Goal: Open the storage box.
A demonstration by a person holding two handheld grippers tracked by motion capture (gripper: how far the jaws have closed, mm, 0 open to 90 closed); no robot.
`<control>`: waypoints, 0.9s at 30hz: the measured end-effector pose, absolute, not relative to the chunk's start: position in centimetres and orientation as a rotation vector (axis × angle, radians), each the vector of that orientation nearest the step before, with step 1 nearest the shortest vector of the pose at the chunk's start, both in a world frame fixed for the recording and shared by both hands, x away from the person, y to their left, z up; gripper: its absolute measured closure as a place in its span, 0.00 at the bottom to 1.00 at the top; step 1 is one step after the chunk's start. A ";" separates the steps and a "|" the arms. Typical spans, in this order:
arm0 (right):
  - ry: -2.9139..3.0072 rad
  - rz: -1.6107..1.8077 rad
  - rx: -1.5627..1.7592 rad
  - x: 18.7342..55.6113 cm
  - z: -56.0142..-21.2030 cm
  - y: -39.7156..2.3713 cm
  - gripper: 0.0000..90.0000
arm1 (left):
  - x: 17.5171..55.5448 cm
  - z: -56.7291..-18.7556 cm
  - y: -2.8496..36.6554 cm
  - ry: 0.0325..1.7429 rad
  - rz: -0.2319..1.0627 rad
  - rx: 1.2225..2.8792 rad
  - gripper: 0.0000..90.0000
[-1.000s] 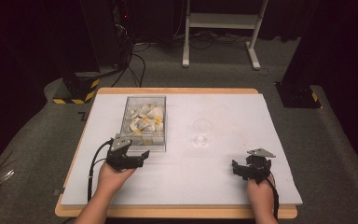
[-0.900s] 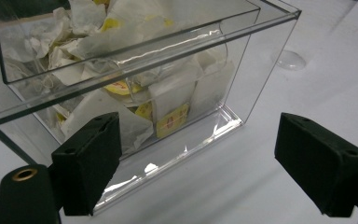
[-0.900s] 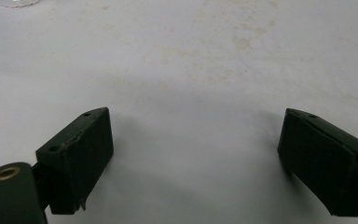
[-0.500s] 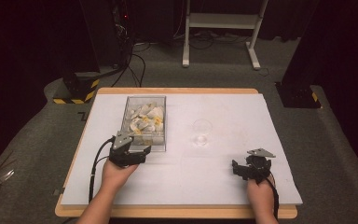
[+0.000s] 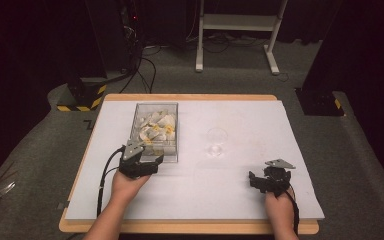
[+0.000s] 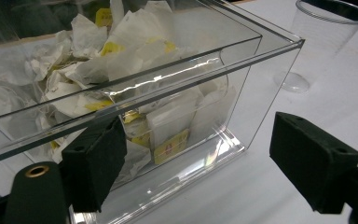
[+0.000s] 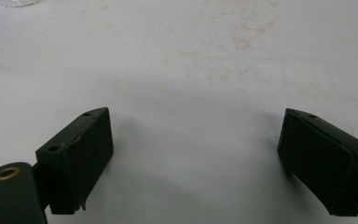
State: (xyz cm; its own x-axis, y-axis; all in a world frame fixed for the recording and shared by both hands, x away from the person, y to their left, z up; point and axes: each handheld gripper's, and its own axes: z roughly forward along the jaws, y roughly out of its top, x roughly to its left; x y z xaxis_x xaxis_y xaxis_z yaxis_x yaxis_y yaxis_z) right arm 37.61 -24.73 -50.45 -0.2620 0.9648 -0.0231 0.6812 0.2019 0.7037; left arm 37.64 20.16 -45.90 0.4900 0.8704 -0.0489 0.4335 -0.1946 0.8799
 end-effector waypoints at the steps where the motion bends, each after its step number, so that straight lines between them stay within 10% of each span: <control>1: 2.019 0.809 1.528 37.6 -50.4 -24.7 0.11 | 37.7 -45.9 20.2 1.094 0.598 1.815 0.22; 27: 2.019 0.809 1.525 37.6 -50.5 -24.7 0.11 | 37.8 -46.2 19.7 1.099 0.624 1.809 0.27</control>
